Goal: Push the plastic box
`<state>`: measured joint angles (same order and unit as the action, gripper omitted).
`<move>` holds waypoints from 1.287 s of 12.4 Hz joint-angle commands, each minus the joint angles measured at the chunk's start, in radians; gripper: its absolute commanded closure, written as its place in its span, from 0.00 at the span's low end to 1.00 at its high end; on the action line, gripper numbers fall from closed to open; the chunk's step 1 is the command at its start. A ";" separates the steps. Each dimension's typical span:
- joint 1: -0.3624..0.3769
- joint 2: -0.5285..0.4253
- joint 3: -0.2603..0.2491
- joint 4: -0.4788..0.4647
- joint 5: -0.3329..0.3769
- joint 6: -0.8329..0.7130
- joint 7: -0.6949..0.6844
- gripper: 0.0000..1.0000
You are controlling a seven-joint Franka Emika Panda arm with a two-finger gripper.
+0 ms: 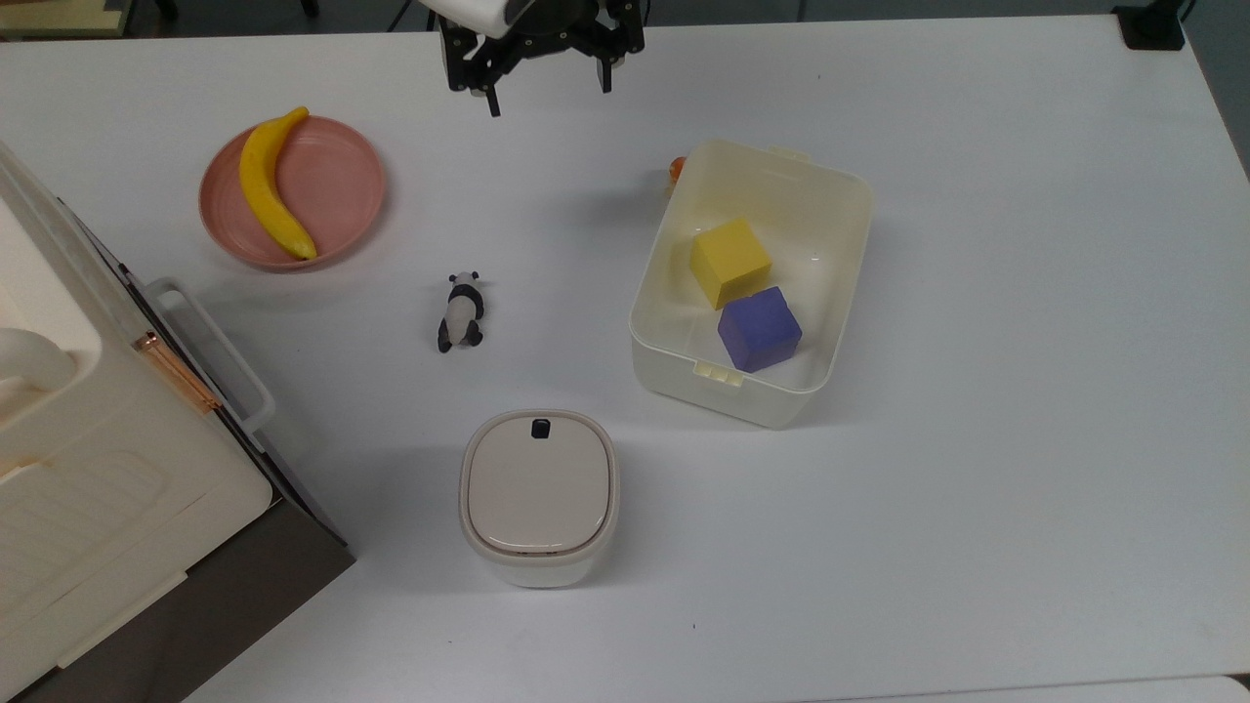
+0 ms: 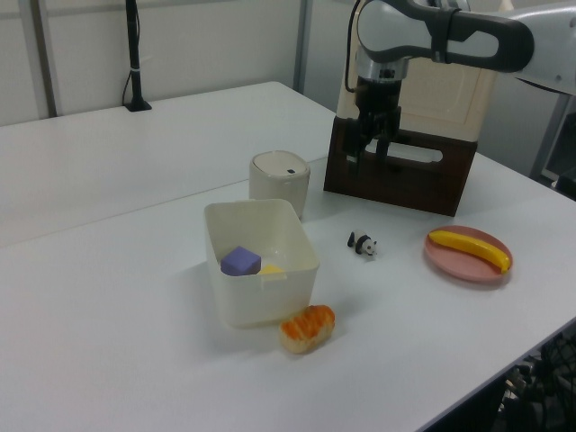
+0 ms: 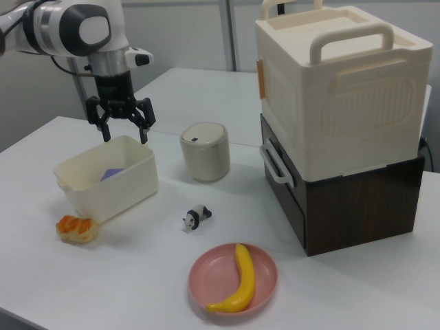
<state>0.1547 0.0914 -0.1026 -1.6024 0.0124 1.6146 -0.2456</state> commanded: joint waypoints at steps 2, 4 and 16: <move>0.047 -0.004 0.004 -0.056 -0.113 -0.007 -0.255 0.00; 0.101 0.022 0.000 -0.106 -0.190 0.066 -0.316 0.00; 0.258 0.126 0.004 -0.232 -0.236 0.234 -0.175 0.00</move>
<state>0.3866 0.2256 -0.0989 -1.8042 -0.2305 1.8203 -0.5238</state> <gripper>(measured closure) 0.000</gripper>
